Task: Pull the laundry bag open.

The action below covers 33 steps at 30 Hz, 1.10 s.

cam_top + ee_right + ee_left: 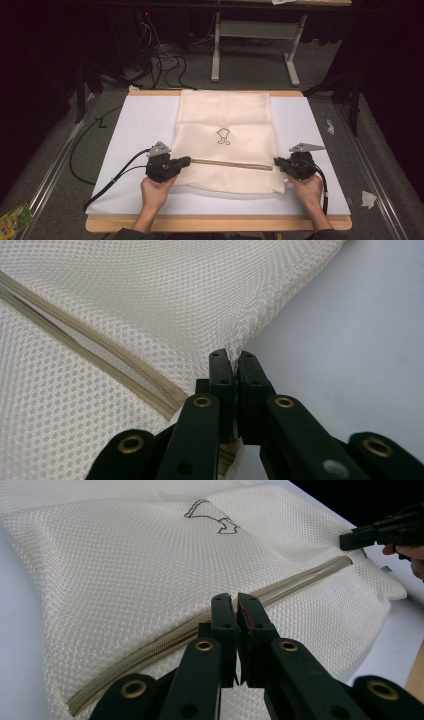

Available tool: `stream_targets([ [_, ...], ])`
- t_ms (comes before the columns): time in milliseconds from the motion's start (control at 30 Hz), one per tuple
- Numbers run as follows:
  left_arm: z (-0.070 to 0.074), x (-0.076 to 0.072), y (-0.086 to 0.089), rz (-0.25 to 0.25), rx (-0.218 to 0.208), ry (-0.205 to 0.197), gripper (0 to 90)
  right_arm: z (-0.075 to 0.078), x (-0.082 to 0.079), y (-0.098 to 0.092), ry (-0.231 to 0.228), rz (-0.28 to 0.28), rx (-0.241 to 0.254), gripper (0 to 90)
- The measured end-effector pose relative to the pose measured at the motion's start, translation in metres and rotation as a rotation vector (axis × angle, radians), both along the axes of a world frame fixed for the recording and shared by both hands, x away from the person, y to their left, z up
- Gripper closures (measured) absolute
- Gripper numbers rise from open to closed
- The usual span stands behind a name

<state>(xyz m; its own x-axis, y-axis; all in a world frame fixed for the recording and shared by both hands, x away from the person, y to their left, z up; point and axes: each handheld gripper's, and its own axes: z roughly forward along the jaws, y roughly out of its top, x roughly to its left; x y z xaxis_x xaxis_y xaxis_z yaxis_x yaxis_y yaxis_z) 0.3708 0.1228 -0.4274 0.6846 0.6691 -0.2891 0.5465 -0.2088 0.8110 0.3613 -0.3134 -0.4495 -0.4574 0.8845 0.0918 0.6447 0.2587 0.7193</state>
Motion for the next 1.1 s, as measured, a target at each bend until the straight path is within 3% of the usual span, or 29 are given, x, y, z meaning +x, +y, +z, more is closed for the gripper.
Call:
stream_targets([
  [133,-0.001,0.000,0.001,0.008,0.011,0.000,87.2,0.000,0.000,0.001,0.001,-0.003,0.000,88.4],
  [767,0.000,-0.001,0.030,0.071,-0.022,0.001,87.2,0.001,0.001,-0.001,0.001,-0.004,-0.016,88.5],
  [1100,0.002,0.000,0.037,0.083,-0.010,-0.006,87.2,0.008,0.003,-0.001,-0.003,-0.003,-0.029,88.5],
])
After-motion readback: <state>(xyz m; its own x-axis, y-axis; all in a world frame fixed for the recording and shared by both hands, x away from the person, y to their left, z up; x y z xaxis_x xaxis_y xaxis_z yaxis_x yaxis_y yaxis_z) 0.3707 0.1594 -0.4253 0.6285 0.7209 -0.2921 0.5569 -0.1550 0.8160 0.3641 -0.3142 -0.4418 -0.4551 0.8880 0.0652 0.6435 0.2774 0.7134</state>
